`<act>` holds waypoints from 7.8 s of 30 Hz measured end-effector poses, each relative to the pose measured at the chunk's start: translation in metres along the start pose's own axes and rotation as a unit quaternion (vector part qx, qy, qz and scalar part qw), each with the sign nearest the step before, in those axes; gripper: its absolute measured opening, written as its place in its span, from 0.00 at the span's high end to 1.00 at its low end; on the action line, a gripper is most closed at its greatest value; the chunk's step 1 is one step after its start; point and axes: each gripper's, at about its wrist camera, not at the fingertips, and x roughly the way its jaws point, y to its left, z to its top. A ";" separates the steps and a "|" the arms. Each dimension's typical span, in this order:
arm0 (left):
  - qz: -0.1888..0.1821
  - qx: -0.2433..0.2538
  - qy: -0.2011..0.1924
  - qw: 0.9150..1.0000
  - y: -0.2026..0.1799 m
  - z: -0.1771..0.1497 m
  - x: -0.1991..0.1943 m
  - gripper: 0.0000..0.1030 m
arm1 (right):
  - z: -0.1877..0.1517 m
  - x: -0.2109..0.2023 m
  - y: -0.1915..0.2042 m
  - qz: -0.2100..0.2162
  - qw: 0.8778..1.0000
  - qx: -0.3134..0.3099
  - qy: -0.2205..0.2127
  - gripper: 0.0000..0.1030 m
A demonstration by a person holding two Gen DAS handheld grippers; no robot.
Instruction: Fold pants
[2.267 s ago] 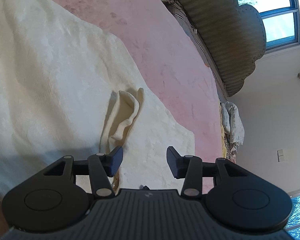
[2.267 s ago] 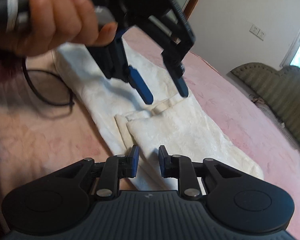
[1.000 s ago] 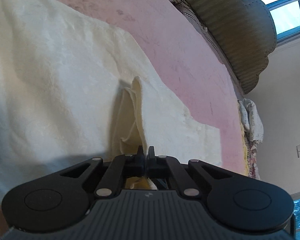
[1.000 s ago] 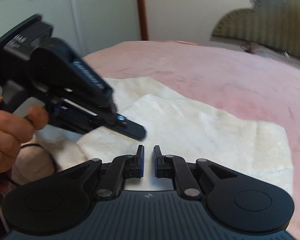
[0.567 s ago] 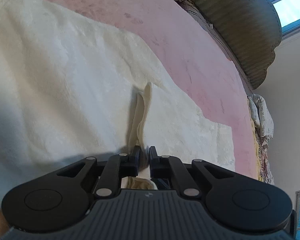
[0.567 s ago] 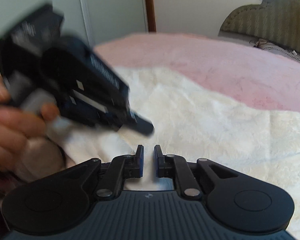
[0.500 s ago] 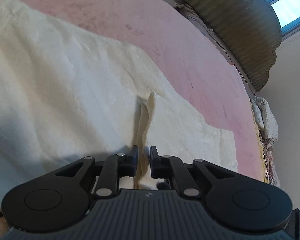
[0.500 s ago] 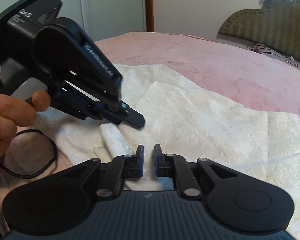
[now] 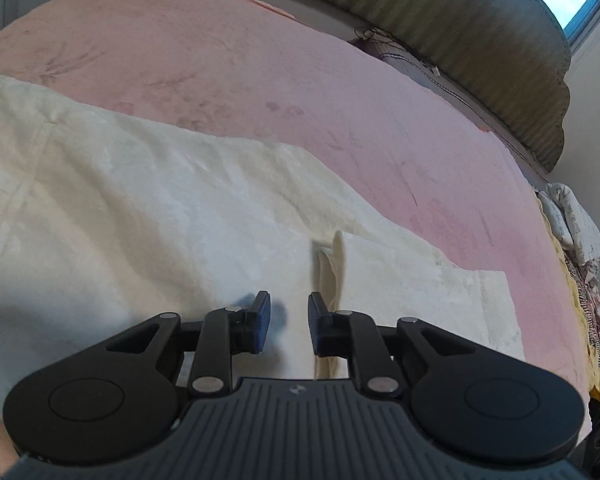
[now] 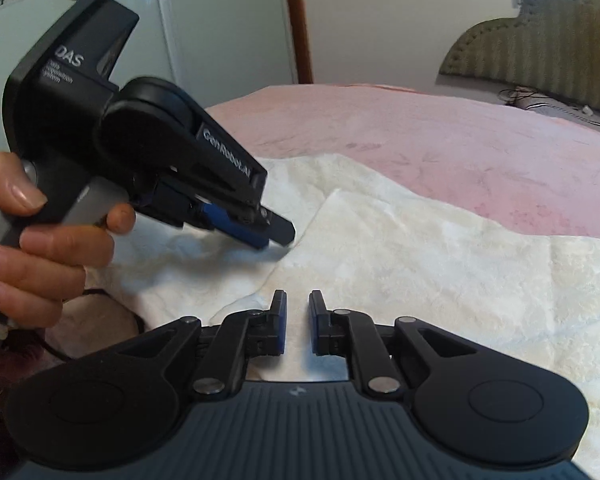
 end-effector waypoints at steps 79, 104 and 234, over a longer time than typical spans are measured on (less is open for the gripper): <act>-0.057 -0.317 -0.108 0.940 0.236 0.008 -0.076 0.34 | 0.098 0.105 0.180 0.246 0.957 -0.151 -0.025 0.88; 0.075 -0.001 -0.225 0.972 0.015 0.033 -0.126 0.86 | 0.120 0.102 0.112 0.158 0.976 -0.131 -0.071 0.46; -0.141 0.041 0.077 0.986 0.018 0.013 0.051 0.14 | -0.033 -0.028 -0.167 0.126 0.944 0.303 -0.016 0.09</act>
